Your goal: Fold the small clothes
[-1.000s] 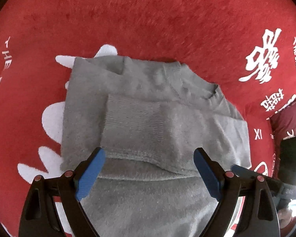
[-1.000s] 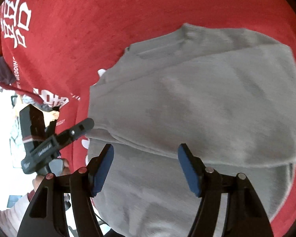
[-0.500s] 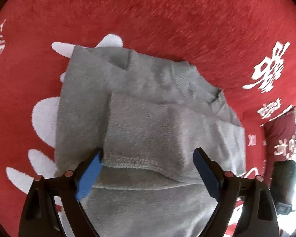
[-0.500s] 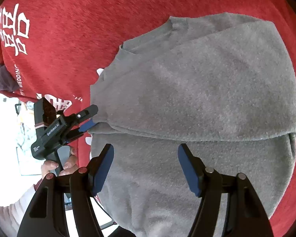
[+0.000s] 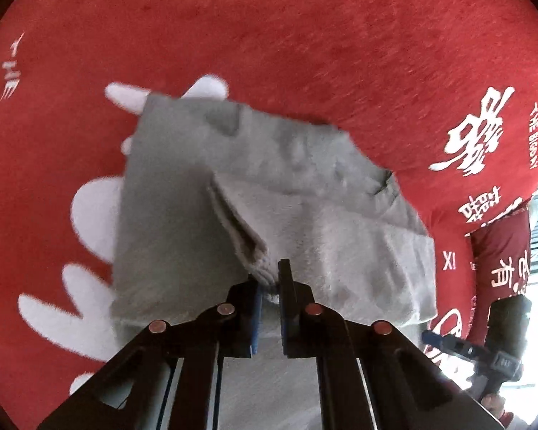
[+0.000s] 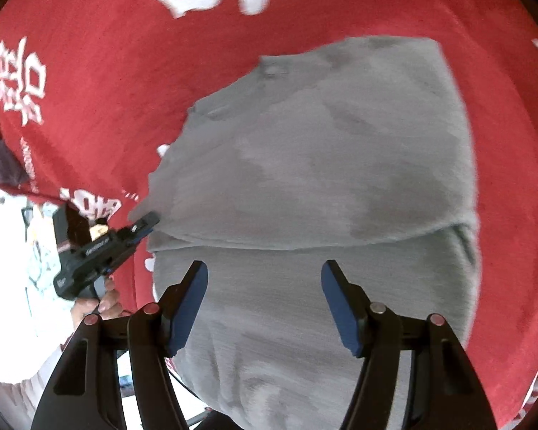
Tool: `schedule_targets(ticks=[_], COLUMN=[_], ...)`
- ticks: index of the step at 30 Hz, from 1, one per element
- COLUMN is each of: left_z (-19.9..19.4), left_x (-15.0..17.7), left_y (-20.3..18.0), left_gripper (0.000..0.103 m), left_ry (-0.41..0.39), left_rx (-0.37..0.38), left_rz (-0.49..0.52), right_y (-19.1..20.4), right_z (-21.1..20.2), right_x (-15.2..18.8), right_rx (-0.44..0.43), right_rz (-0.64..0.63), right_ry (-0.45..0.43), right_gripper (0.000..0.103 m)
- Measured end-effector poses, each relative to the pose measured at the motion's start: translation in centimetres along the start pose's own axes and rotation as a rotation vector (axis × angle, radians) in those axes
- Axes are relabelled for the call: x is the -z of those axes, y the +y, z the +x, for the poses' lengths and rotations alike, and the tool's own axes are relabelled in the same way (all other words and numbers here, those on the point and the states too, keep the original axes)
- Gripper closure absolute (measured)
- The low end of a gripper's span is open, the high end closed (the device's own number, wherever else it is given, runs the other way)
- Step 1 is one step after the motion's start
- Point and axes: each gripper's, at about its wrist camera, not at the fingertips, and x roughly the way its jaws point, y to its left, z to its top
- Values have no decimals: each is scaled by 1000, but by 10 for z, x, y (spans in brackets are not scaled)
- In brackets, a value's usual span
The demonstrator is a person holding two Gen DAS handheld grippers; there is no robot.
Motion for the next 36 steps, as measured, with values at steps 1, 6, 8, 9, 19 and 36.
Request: schedule_targets(ticks=[1,6,8,9,19,36], left_z=[2,7,6,6,6,-22], left_x=[2,13,13,12,16,26], left_y=[4,13,13,13,10,12], left_gripper=[93,93,94,94,93,29], left_ry=[11,9,9,12,19,27], left_rx=[-9,-23,-24,-27,-51,-240], left_rz=[-5,-20,-26,-24,16,44], right_y=[-8,-53,-67,-74,-68,-75], right_z=[-1,-11,-12,-11,-23,-46], right_x=[0,-1,-4,-6,-27,-9], right_rx=[0,-34,-52,-65,114,113], right_rz=[26,223,294,335,192,207], right_ry=[0,-73,-102,-117,-149,-100], right_gripper=[34,35,43,53,96,74])
